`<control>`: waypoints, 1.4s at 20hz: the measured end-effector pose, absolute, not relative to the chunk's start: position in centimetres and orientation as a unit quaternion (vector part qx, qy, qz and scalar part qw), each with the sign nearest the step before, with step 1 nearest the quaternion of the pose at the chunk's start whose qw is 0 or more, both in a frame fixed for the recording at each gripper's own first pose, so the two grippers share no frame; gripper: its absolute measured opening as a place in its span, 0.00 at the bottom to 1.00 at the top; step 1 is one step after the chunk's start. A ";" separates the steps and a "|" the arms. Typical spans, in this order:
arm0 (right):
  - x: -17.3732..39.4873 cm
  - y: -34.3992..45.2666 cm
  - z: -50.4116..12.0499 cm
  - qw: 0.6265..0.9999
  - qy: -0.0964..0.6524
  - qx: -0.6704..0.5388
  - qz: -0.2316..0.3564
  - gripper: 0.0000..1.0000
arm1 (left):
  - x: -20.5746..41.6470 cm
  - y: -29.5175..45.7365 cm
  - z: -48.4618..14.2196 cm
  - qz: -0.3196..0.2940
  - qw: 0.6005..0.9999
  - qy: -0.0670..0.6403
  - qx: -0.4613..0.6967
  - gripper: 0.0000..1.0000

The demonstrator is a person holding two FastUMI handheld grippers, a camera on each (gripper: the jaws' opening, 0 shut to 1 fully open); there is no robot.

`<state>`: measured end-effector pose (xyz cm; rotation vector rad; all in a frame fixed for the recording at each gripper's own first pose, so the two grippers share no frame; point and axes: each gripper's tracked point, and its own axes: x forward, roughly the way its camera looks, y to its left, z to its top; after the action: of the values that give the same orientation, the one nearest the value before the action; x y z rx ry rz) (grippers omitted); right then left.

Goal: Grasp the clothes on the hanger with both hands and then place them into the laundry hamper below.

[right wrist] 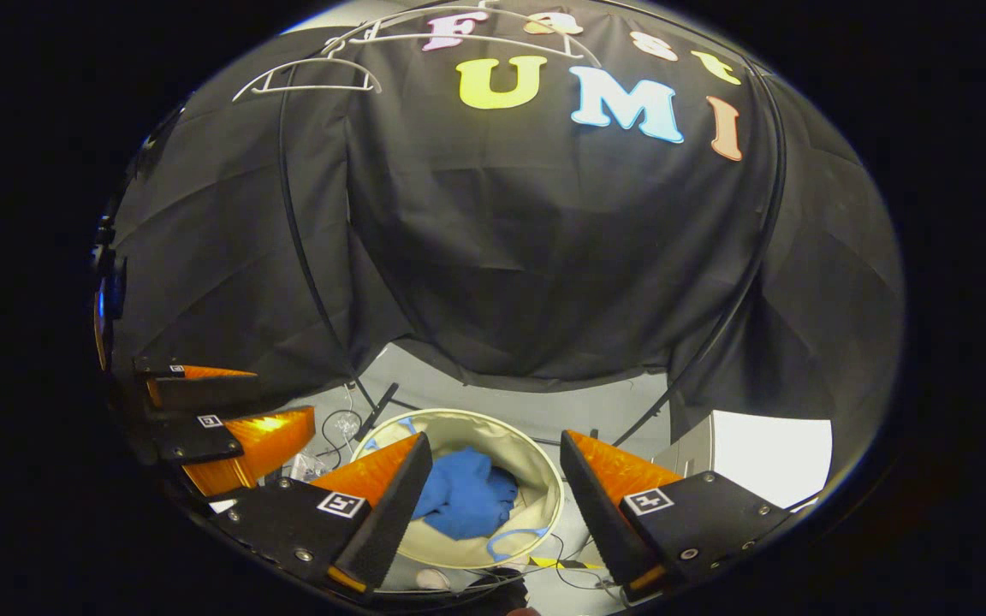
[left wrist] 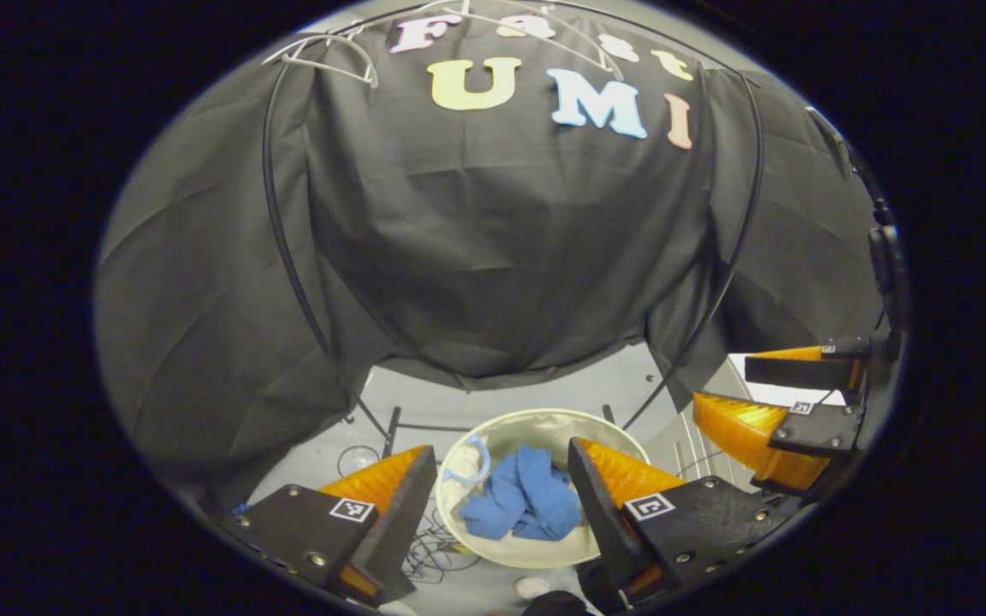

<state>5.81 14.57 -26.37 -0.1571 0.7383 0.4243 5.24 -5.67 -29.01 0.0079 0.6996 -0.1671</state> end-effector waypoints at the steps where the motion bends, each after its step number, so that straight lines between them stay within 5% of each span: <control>1: 6.0 14.4 -25.5 0.912 0.350 -0.072 0.200 0.94 | 5.5 -5.5 -27.7 -0.083 0.942 0.326 0.004 0.89; 14: 7.3 9.0 -6.7 0.979 0.146 -0.014 0.140 0.93 | 6.4 -7.9 -4.5 -0.095 0.991 0.090 0.010 0.95; 28: -1.7 -1.8 3.0 0.994 0.015 -0.015 0.104 0.93 | -4.1 -8.9 4.3 -0.037 0.999 -0.014 0.004 0.95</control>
<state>-1.67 -1.78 3.01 -0.0298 0.0299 0.2076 -4.13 -8.85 4.27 0.0071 -0.0281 -0.0745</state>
